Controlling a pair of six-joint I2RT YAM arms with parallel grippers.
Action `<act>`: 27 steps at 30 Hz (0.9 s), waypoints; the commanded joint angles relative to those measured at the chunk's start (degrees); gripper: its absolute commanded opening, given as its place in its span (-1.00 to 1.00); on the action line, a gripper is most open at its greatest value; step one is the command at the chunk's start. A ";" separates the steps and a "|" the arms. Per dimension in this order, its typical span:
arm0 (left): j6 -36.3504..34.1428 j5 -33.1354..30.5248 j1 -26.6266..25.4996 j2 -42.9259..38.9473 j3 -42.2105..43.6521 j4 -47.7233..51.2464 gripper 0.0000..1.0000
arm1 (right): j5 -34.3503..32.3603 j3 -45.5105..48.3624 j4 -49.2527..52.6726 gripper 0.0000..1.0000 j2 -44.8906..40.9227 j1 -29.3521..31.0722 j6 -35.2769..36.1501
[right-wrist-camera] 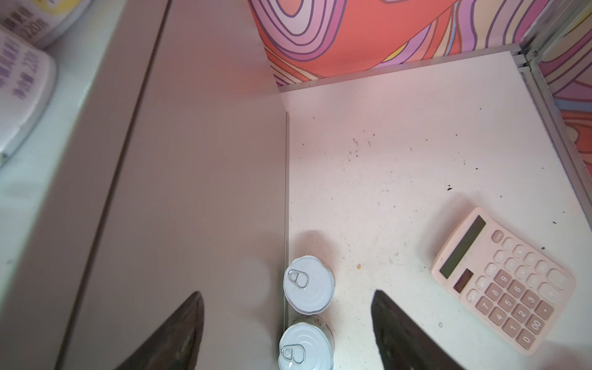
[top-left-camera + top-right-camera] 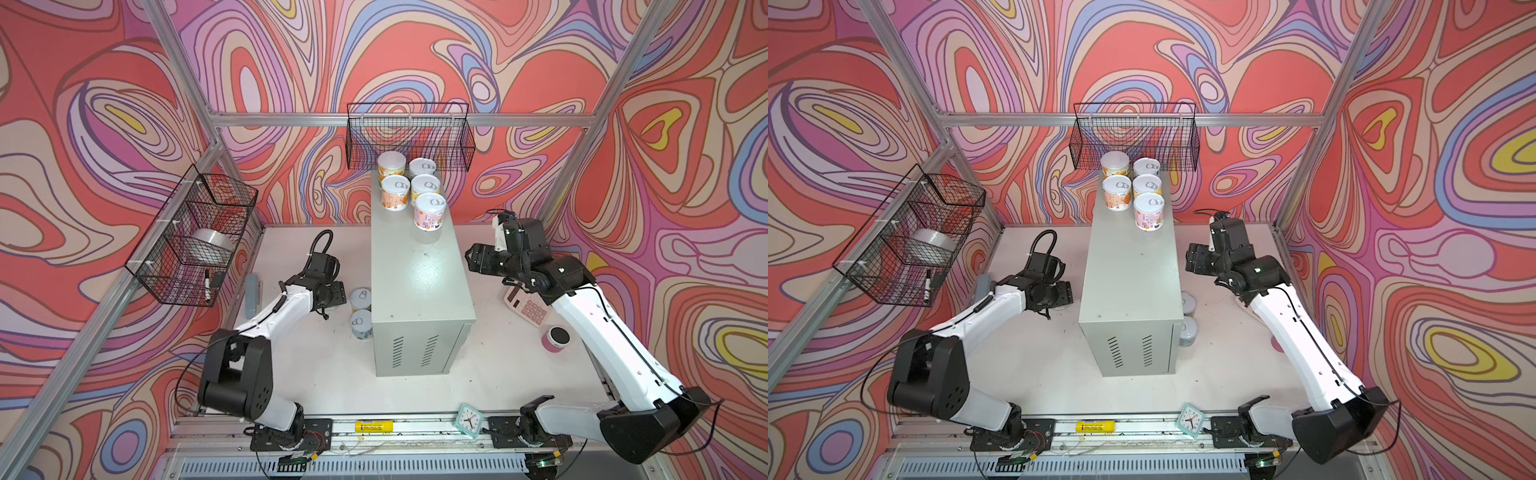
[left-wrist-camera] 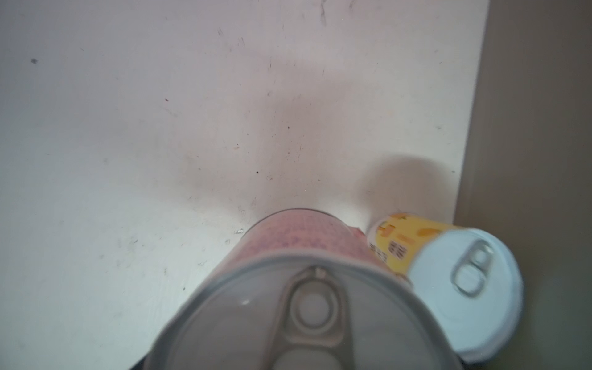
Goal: Place and organize the canned foods onto the counter
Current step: 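Lift the pink can with the left gripper and carry it over the cabinet top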
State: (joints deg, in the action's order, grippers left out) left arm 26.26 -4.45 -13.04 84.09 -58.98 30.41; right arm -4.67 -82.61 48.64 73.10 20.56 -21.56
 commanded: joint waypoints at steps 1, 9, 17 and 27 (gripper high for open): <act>-1.99 0.49 -0.05 -6.33 -3.65 8.90 -1.00 | -1.31 -1.30 2.13 0.69 -2.55 -0.65 -0.02; -5.85 2.10 -2.89 -14.52 -15.04 25.95 -1.00 | -4.04 -4.07 5.87 0.69 -4.46 -1.25 1.69; -10.65 0.46 -6.85 -12.71 -38.05 38.14 -1.00 | -3.04 -6.11 8.29 0.73 -3.44 -5.66 2.23; -13.49 -4.00 -17.22 1.41 -67.11 45.97 -1.00 | -4.07 -10.89 10.07 0.72 -3.99 -6.05 2.93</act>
State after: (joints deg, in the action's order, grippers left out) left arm 14.90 -6.02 -27.97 81.87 -120.53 73.47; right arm -7.97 -91.29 57.98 69.95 14.74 -19.05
